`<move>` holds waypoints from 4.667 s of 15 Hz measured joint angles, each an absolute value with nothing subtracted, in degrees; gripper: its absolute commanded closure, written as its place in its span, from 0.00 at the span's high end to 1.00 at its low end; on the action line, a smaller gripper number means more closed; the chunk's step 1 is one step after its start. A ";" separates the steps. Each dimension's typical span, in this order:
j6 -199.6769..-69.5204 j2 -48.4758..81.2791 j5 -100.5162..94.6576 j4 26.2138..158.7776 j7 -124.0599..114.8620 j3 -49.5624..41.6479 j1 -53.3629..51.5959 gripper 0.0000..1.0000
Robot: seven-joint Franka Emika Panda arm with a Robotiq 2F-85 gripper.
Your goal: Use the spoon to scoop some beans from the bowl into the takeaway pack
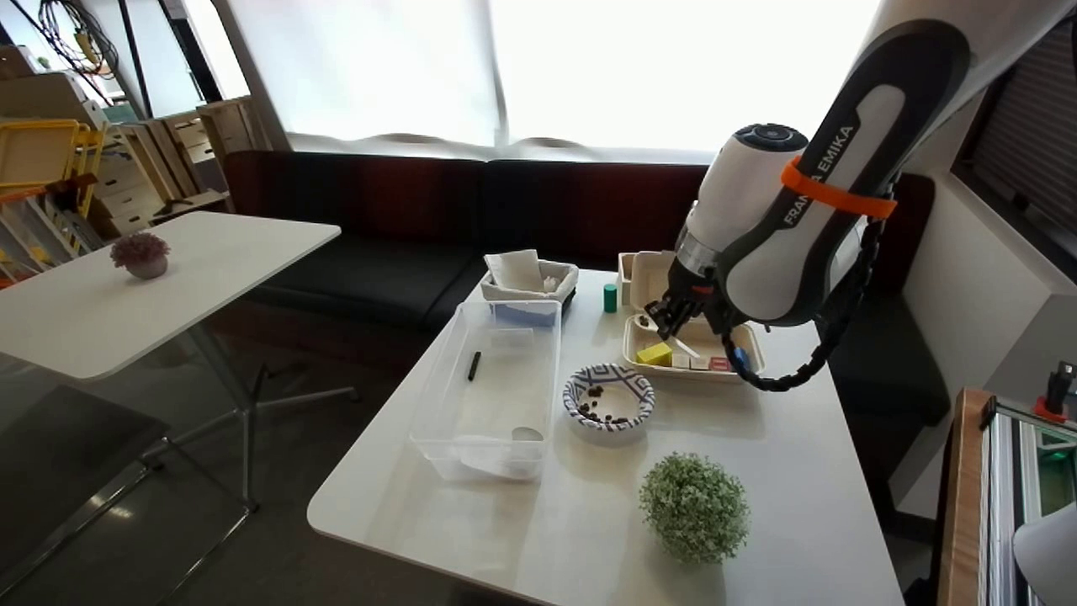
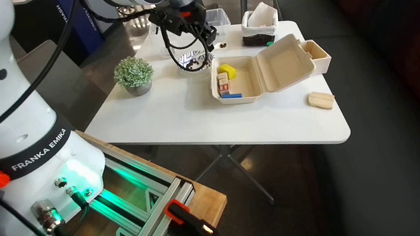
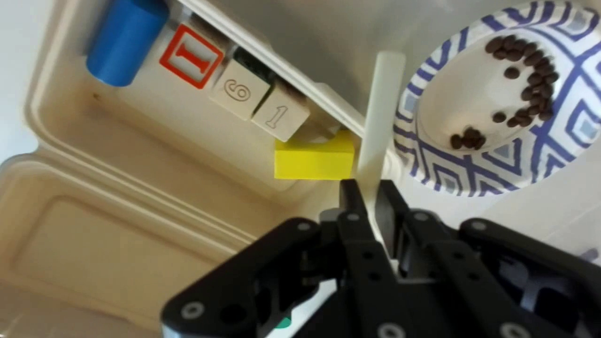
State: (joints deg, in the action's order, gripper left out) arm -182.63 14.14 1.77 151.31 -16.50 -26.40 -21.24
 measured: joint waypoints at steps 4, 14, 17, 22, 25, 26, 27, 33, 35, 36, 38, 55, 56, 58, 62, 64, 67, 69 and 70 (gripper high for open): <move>-177.15 14.77 1.75 151.32 -17.83 -31.13 -23.93 0.14; -175.59 14.85 1.75 151.32 -17.88 -31.18 -23.84 0.03; -175.11 15.17 1.75 150.88 -19.40 -32.39 -23.71 0.03; -173.25 18.14 1.75 148.45 -22.23 -35.52 -23.35 0.03; -171.24 20.97 1.43 146.23 -24.47 -38.54 -24.81 0.03; -170.21 22.12 0.65 145.40 -25.77 -39.92 -25.83 0.03; -168.96 23.34 -0.54 144.56 -27.44 -41.42 -27.11 0.03; -159.50 28.63 -9.86 142.08 -39.03 -51.51 -39.84 0.03; -156.14 29.21 -12.53 142.08 -42.31 -53.58 -43.85 0.03; -154.41 29.32 -13.75 142.08 -43.75 -54.34 -45.52 0.03; -151.33 29.41 -16.62 142.03 -46.53 -55.41 -48.17 0.03; -118.36 31.46 -45.16 135.82 -71.87 -41.92 -48.92 0.03; -115.66 31.41 -45.39 135.00 -72.22 -38.49 -46.57 0.03; -111.04 31.37 -46.44 133.21 -73.01 -31.57 -41.12 0.03; -106.05 31.32 -50.29 129.51 -74.22 -19.06 -28.98 0.03; -105.75 31.31 -51.88 127.82 -74.38 -14.38 -23.54 0.03; -106.80 30.84 -52.15 125.83 -73.96 -9.09 -16.73 0.03; -109.90 29.59 -51.55 125.41 -72.52 -6.59 -12.72 0.03; -111.67 28.69 -51.13 125.44 -71.37 -5.72 -10.91 0.03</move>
